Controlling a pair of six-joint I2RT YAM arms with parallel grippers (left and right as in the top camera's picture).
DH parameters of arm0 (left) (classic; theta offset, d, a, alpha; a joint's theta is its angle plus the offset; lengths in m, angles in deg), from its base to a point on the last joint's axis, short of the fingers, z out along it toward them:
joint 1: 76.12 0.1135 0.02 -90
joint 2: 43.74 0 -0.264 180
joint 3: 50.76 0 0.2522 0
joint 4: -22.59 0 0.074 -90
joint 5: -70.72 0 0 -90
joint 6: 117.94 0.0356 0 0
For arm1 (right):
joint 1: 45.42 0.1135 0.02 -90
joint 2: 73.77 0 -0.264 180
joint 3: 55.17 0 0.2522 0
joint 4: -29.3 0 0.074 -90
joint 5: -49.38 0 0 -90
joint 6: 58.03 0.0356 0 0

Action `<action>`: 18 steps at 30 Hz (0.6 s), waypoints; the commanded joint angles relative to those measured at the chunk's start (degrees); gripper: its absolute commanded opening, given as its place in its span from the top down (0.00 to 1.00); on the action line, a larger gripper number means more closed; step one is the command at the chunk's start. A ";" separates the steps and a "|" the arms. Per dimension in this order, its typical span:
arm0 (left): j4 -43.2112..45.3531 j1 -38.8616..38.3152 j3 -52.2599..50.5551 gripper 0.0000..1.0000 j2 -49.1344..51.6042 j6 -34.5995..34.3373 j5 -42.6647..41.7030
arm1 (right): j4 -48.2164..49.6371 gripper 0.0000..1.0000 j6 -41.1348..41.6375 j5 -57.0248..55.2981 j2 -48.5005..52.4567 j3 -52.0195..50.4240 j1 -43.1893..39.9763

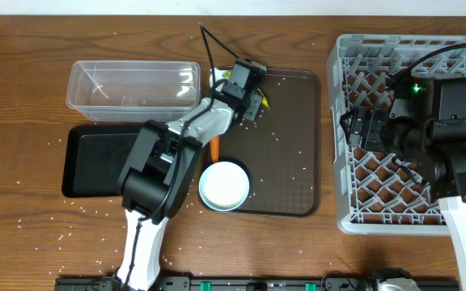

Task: Sort waste into correct bins and load items into the dishwasher rack

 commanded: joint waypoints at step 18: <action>2.10 -2.23 -1.51 0.19 -10.78 0.37 -2.38 | 0.09 0.15 -0.48 -0.35 0.15 0.31 -0.35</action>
